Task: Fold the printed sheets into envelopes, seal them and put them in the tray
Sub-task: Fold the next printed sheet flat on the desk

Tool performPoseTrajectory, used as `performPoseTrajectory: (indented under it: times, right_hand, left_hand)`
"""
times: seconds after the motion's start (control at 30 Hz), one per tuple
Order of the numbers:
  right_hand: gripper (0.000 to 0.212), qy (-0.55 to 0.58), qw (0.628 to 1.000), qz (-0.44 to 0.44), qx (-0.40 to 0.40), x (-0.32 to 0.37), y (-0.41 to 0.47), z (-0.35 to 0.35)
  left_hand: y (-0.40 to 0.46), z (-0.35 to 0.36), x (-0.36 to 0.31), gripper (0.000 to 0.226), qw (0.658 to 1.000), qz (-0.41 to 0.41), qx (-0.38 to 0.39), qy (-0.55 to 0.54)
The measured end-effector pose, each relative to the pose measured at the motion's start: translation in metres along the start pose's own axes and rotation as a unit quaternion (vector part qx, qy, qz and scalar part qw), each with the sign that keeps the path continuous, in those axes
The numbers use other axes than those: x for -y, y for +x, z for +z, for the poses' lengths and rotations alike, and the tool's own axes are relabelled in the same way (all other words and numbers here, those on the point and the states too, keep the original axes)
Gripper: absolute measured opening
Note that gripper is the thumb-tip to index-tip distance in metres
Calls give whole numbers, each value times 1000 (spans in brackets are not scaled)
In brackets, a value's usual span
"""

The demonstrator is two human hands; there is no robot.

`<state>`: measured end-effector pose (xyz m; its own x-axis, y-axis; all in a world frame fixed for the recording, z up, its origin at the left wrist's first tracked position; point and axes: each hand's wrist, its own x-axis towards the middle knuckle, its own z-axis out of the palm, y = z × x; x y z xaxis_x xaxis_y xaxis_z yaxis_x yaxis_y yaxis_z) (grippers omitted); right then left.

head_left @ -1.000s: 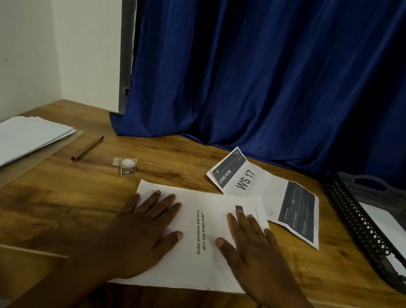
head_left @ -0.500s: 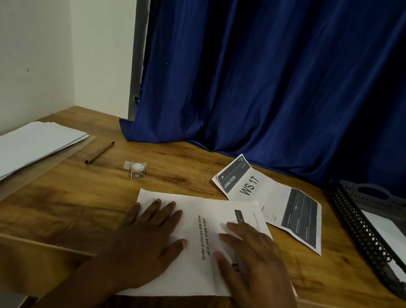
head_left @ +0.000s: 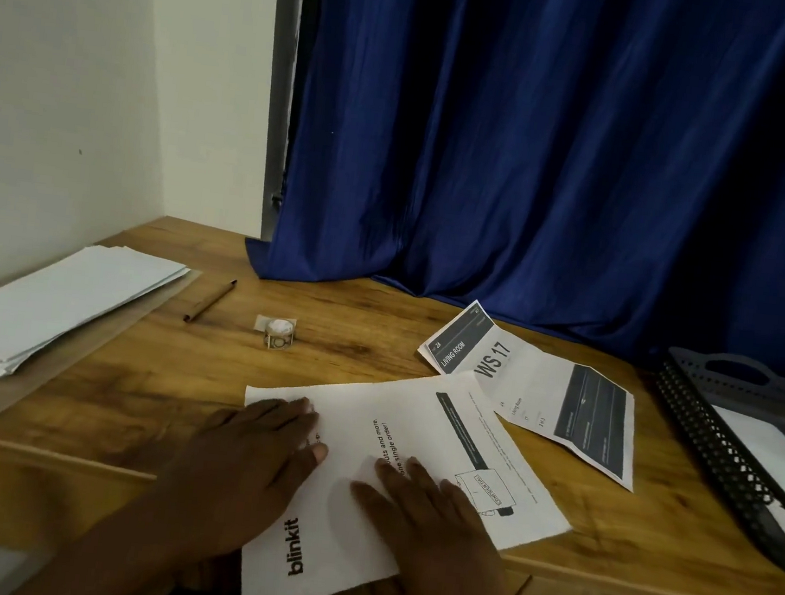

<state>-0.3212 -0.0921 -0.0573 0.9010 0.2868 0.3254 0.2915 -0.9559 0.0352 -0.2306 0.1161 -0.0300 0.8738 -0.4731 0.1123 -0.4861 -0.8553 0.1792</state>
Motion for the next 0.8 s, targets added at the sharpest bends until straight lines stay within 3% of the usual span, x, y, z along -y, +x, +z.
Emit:
performPoseTrajectory:
  times: [0.13, 0.17, 0.23, 0.27, 0.3, 0.33, 0.37, 0.4, 0.5, 0.57, 0.6, 0.7, 0.8]
  right_hand:
    - [54, 154, 988, 13, 5, -18, -9, -16]
    - [44, 241, 970, 30, -14, -25, -13, -15]
    - [31, 411, 900, 136, -42, -32, -21, -17]
    - [35, 482, 856, 182, -41, -36, -21, -20]
    - [38, 541, 816, 200, -36, -39, -20, -23]
    - [38, 579, 789, 201, -40, -44, -16, -26]
    - [33, 599, 772, 204, -55, -47, -14, -29]
    - [27, 613, 758, 211, -74, -51, -11, -31]
    - [18, 653, 705, 253, -108, -59, -2, -33]
    - [22, 657, 694, 267, -124, -63, 4, -30]
    - [23, 649, 698, 271, -138, -64, 7, -29]
    - [24, 617, 717, 272, -177, -69, 15, -23]
    - [46, 556, 749, 295, -205, -75, 18, -13]
  left_hand:
    - [-6, -27, 15, 64, 995, -47, -2, -87]
    - [-5, -34, 20, 65, 989, -65, -5, -135]
    - [2, -40, 33, 61, 951, -104, -46, -288]
    - [6, -43, 35, 62, 907, -133, -69, -393]
    - [11, -44, 37, 65, 839, -172, -82, -509]
    - [19, -45, 35, 68, 759, -203, -81, -613]
    - [25, -44, 34, 68, 709, -216, -75, -667]
    - [31, -45, 25, 65, 700, -206, -71, -680]
    - [36, -37, 6, 43, 728, -161, -54, -664]
    - [42, -30, 2, 41, 797, -92, -40, -595]
    - [43, -22, 5, 49, 825, -53, -42, -561]
    - [49, -4, 10, 55, 850, -45, -84, -519]
    - [57, 7, 5, 68, 884, -38, -133, -446]
